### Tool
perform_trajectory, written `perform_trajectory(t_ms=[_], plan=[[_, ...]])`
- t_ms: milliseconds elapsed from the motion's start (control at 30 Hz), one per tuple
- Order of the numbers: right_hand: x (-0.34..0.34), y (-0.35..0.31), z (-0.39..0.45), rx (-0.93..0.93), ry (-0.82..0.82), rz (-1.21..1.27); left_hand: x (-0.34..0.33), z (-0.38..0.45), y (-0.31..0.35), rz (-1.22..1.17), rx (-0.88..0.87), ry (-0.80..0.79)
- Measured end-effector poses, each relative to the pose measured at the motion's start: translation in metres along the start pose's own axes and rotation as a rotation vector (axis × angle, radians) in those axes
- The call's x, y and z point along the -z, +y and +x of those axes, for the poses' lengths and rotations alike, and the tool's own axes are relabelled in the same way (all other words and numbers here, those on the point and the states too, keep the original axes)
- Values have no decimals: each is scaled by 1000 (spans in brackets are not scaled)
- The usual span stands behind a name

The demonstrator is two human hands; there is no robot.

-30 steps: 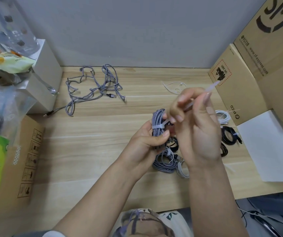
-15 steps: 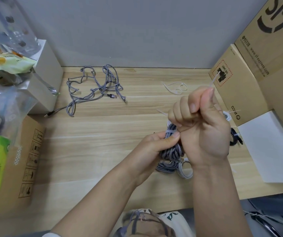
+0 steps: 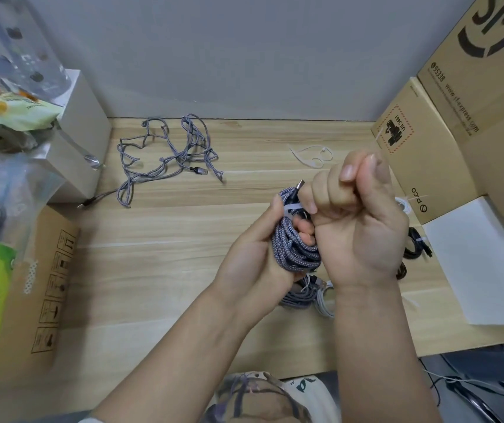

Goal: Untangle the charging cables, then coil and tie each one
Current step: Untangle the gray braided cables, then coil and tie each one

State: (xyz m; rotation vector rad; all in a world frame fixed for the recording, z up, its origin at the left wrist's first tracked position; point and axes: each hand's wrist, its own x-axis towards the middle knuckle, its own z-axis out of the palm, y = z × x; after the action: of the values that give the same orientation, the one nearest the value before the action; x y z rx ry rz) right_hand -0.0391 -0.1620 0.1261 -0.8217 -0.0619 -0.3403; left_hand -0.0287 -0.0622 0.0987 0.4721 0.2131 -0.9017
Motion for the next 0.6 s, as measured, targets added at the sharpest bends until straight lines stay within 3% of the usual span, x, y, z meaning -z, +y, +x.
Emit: perform_trajectory(t_ms=[167, 367, 467, 600], plan=[[5, 9, 2, 55, -42, 215, -2, 0, -3, -85, 35, 21], [9, 10, 3, 63, -70, 501, -1, -1, 1, -126, 49, -74], [16, 4, 5, 39, -21, 292, 1, -3, 5, -24, -16, -95], [29, -11, 6, -49, -87, -65, 11, -7, 18, 422, -190, -55]])
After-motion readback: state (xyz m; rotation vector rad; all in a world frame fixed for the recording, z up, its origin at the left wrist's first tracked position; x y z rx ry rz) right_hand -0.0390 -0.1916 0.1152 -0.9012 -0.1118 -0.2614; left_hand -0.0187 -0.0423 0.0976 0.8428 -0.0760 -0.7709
